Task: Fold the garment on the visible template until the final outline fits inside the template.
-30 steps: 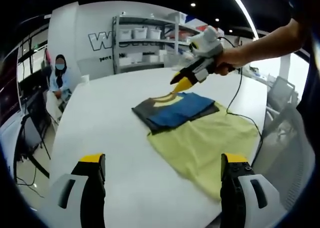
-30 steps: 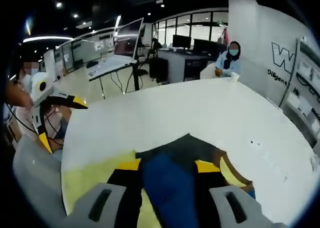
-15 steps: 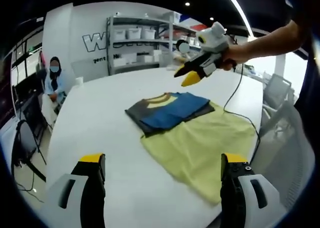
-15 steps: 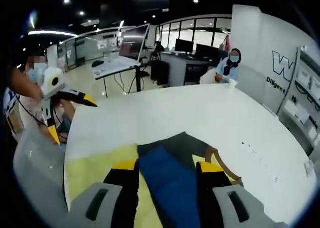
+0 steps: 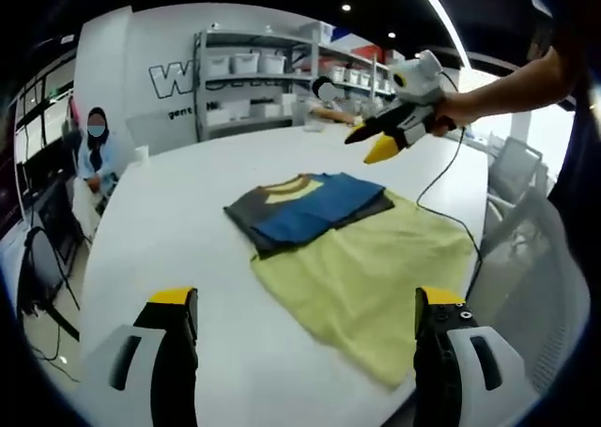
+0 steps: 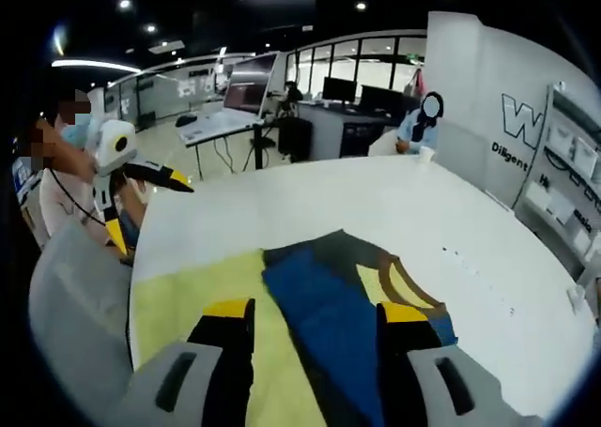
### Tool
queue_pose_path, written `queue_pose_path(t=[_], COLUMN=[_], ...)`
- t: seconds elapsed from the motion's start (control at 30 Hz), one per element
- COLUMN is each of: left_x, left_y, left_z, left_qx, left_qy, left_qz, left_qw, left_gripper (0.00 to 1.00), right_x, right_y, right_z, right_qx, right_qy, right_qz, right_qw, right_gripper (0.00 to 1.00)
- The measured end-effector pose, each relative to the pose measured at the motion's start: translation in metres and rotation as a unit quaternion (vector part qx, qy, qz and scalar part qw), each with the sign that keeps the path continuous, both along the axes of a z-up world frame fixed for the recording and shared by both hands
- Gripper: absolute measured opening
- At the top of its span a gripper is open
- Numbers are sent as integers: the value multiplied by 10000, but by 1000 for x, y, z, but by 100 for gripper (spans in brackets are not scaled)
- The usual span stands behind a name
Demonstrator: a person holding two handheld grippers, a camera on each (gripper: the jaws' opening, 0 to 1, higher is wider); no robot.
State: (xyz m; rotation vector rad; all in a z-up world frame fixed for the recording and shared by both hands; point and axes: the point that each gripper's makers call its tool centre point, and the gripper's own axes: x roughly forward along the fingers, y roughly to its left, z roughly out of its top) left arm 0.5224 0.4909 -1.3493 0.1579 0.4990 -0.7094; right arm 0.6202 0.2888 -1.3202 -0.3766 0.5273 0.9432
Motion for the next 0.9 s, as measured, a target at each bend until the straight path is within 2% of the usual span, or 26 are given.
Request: queue_pose_path(t=[0.4,0.9], left_x=[0,-2], left_y=[-8,-28], left_z=[0,-2], left_qx=[69,119], left_qy=[-27,0], left_qz=[-121,-359], left_qw=[9999,9993], left_gripper=[99,99], right_x=[-21,-57], right_y=[-35,-85], right_z=[-10,-20], right_qx=[64,266], right_qy=[7,107], right_qz=[-238,-794], right_qw=[9997,9964], right_gripper=[61,62])
